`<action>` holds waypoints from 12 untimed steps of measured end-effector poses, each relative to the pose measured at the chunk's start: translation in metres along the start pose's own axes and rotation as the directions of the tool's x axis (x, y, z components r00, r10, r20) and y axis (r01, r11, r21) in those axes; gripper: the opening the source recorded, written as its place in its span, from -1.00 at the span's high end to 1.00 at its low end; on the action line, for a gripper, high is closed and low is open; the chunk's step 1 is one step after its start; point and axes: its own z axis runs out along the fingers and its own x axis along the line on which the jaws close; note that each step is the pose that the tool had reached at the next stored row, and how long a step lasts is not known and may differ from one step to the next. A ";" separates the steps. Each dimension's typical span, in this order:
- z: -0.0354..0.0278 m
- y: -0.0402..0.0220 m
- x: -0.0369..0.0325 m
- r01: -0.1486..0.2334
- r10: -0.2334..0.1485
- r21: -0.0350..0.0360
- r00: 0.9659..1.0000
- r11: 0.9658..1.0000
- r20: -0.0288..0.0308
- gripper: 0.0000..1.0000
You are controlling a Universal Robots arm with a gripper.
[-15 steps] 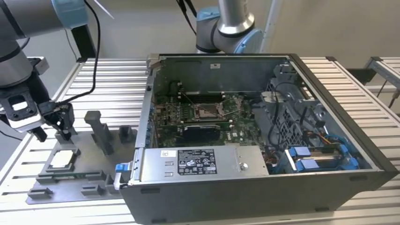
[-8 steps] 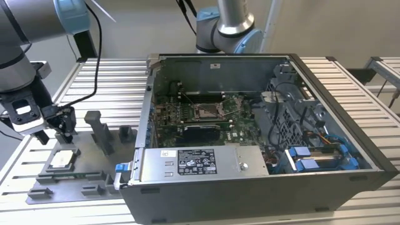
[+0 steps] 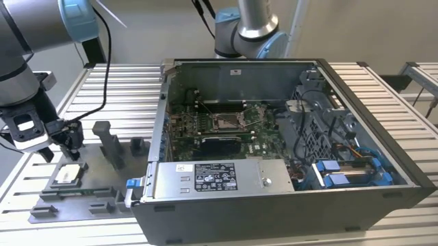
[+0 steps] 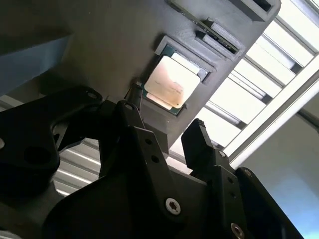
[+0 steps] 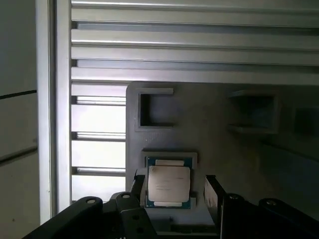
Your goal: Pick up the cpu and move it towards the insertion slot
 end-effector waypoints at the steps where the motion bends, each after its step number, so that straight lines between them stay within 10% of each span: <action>1: 0.0008 -0.0031 0.0000 0.000 0.000 -0.001 1.000 1.000 0.000 -1.00; 12: 0.0181 -0.0100 0.0003 -0.002 0.002 -0.003 1.000 1.000 0.000 -1.00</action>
